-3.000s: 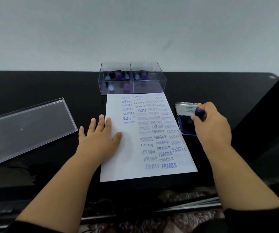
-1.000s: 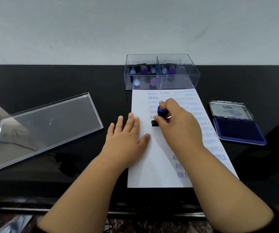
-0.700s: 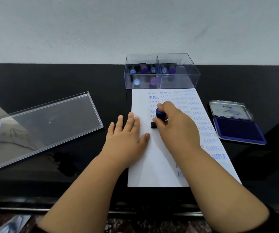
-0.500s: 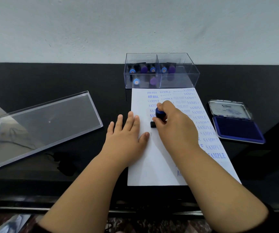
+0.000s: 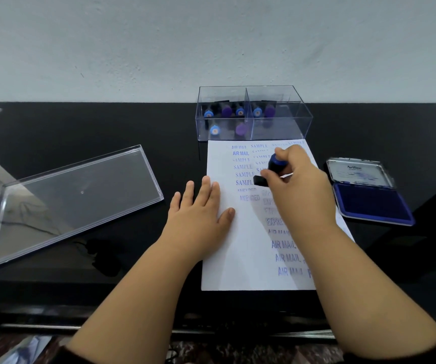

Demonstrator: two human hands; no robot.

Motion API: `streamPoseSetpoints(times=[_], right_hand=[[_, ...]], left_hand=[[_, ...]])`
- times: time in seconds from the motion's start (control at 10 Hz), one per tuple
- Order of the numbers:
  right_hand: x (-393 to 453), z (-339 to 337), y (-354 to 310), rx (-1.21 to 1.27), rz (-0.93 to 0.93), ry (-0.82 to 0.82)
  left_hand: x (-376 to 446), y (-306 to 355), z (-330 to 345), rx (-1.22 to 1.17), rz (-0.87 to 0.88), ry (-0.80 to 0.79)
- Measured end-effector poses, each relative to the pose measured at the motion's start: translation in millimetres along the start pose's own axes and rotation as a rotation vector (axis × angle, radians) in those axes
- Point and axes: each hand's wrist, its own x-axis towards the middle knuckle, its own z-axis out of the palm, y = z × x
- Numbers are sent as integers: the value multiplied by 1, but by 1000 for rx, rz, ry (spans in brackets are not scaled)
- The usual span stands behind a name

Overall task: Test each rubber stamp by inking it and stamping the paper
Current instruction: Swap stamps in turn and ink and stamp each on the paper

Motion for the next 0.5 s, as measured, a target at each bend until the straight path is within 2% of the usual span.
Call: streamPoseSetpoints(times=[0.5], right_hand=[[2, -16, 10, 36, 41, 28]], left_hand=[[-1, 1, -1, -19, -1, 6]])
